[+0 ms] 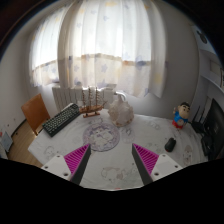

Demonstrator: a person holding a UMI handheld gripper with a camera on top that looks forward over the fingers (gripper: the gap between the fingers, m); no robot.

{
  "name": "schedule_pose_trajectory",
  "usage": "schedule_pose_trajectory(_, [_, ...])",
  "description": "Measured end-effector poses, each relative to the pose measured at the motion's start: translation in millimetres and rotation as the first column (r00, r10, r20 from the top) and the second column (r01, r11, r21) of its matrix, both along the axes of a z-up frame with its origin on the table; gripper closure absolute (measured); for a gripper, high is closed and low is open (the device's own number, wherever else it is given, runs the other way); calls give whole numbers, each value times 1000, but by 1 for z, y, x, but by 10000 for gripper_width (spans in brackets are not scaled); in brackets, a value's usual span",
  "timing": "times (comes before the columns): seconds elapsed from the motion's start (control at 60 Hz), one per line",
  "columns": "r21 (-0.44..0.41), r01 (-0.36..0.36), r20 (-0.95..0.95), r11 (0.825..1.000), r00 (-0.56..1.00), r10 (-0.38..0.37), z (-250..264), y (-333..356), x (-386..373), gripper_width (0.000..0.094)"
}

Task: Arrange mouse

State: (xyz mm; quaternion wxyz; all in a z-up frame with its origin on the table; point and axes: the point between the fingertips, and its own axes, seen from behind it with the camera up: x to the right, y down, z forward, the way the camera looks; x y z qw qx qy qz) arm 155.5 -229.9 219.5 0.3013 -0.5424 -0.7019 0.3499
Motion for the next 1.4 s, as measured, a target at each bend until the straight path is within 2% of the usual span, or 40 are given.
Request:
schedule_pose_trajectory(0.317, [19, 144, 15, 989, 989, -144, -33, 112, -12, 80])
schedule_pose_trajectory(0.483, [72, 239, 6, 968, 971, -240, -49, 183, -13, 78])
schedule_pose_trajectory(0.65, [89, 314, 10, 945, 949, -316, -66, 244, -10, 81])
schedule_pose_trajectory(0.95, [128, 352, -28, 927, 936, -352, -104, 307, -35, 81])
schedule_pose_trajectory(1.05, [132, 346, -27, 929, 938, -345, -125, 317, -50, 80])
schedule_pose_trajectory(1.2, [102, 322, -23, 941, 947, -321, -158, 319, -79, 81])
schedule_pose_trajectory(1.4, [66, 333, 7, 941, 942, -334, -199, 331, -120, 81])
